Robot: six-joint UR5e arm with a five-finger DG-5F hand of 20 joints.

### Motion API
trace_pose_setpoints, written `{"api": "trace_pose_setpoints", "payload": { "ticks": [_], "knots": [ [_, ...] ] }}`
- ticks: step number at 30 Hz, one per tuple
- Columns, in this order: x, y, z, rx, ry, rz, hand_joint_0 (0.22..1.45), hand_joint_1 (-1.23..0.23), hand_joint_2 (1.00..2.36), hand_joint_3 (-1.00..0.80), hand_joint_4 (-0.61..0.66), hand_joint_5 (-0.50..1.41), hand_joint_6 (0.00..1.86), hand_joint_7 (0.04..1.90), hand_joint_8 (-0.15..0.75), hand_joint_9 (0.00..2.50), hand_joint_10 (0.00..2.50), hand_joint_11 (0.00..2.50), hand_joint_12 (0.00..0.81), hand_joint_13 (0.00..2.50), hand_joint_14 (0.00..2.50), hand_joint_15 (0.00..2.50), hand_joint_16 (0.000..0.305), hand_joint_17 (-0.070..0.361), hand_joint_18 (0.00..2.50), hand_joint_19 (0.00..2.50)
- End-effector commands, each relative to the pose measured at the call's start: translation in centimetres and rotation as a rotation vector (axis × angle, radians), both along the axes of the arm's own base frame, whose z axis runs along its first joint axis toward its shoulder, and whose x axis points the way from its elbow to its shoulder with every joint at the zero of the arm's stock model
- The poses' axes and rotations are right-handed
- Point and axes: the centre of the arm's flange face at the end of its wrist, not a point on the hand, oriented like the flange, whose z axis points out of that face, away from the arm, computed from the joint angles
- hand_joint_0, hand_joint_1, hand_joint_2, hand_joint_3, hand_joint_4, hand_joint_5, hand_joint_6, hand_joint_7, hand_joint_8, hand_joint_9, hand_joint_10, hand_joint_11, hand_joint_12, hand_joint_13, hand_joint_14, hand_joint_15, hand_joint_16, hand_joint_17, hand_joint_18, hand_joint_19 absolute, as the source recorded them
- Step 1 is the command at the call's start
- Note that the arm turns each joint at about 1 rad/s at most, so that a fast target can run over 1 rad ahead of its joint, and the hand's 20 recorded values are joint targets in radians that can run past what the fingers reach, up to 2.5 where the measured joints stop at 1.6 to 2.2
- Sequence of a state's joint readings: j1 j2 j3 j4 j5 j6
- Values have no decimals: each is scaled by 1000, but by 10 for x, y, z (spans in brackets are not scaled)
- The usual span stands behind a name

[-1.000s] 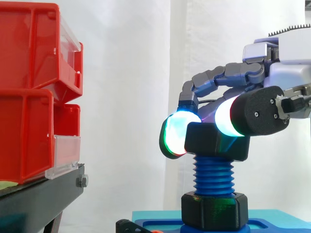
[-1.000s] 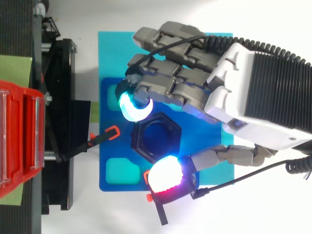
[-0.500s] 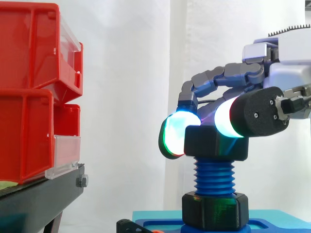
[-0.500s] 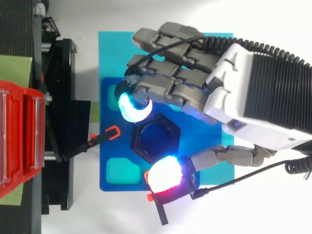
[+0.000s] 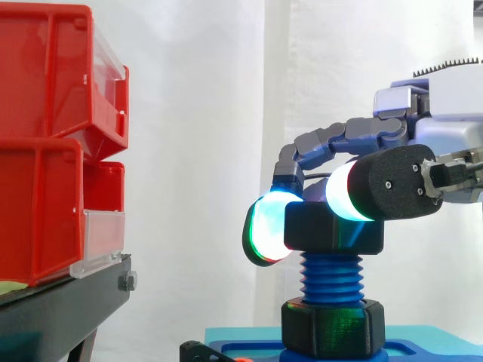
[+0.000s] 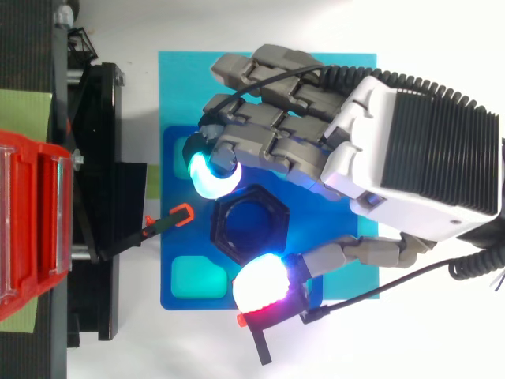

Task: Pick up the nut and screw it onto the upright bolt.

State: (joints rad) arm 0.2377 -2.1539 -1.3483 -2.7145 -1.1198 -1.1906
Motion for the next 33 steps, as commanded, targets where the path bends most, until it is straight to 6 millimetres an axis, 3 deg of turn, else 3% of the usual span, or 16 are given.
{"api": "trace_pose_setpoints", "payload": {
  "ticks": [1,33],
  "knots": [
    [0,0,0,0,0,0,578,-679,1000,-500,184,-119,503,1152,252,571,5,143,339,291,0,0,50,113,257,115],
    [-2,-4,-2,-3,19,-1,502,-677,1000,-500,201,-121,503,1131,264,555,4,138,356,263,0,0,56,125,230,121]
  ]
}}
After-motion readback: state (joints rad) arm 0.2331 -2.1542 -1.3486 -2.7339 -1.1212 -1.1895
